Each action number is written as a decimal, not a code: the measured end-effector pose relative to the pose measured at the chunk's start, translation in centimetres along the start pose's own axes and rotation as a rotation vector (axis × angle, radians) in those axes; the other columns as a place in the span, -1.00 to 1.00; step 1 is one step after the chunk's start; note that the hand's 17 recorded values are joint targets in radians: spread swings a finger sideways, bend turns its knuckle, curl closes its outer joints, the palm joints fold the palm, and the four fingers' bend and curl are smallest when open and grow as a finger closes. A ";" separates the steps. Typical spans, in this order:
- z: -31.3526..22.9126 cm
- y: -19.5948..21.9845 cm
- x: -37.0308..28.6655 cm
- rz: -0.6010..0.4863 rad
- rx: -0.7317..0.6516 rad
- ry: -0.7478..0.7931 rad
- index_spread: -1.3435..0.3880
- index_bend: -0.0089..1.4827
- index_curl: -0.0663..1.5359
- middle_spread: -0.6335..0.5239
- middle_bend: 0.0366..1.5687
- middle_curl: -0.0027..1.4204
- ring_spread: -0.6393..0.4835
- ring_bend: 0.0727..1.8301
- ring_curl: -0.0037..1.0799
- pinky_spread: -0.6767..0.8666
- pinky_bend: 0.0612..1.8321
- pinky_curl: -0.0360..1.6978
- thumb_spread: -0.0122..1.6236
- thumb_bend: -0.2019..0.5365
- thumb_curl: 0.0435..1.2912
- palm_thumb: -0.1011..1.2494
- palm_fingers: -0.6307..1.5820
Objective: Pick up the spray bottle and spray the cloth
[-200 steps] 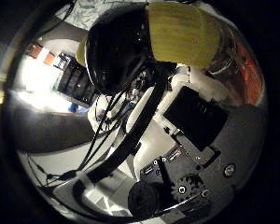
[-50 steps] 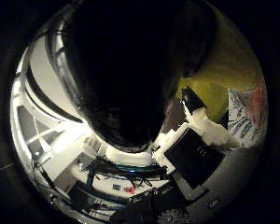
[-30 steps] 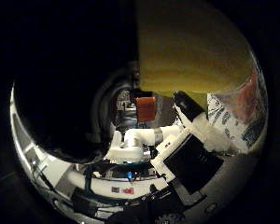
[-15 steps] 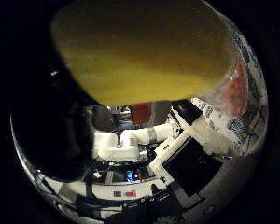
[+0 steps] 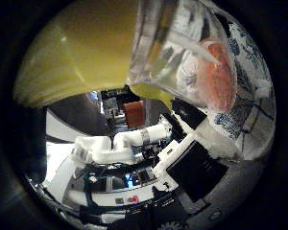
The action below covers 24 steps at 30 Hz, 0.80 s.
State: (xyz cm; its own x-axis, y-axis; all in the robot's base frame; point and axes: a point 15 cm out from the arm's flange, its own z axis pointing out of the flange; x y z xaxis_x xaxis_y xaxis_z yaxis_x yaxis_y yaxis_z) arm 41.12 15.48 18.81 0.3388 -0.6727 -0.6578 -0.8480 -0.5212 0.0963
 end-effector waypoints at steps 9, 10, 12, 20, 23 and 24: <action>-0.5 1.1 1.0 -0.012 -0.041 0.051 0.17 -0.75 -0.30 -0.01 -0.66 -0.25 0.19 -0.62 -0.20 0.39 -0.74 -0.42 0.31 -0.53 -0.36 0.15 -0.20; -0.6 1.2 1.2 -0.015 -0.046 0.061 0.17 -0.76 -0.32 0.00 -0.67 -0.26 0.20 -0.63 -0.21 0.40 -0.74 -0.43 0.32 -0.54 -0.37 0.13 -0.20; -0.8 1.2 1.1 -0.019 -0.045 0.068 0.18 -0.77 -0.36 0.05 -0.72 -0.30 0.23 -0.64 -0.23 0.41 -0.72 -0.45 0.31 -0.56 -0.44 0.06 -0.22; -0.9 1.4 0.9 -0.023 -0.049 0.069 0.19 -0.77 -0.47 0.11 -0.75 -0.38 0.32 -0.69 -0.31 0.41 -0.73 -0.51 0.29 -0.52 -0.54 -0.03 -0.22; -1.3 1.6 0.9 -0.025 -0.052 0.077 0.19 -0.77 -0.49 0.12 -0.76 -0.40 0.35 -0.70 -0.34 0.41 -0.73 -0.53 0.28 -0.52 -0.55 -0.01 -0.22; -1.5 1.7 0.9 -0.027 -0.050 0.082 0.19 -0.77 -0.49 0.12 -0.76 -0.40 0.35 -0.71 -0.34 0.41 -0.73 -0.53 0.28 -0.52 -0.55 -0.01 -0.21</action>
State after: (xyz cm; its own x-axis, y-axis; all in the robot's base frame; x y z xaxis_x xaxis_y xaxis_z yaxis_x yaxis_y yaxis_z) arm 40.57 13.27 19.50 0.3952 -0.6978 -0.5974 -0.8175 -0.5638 0.1177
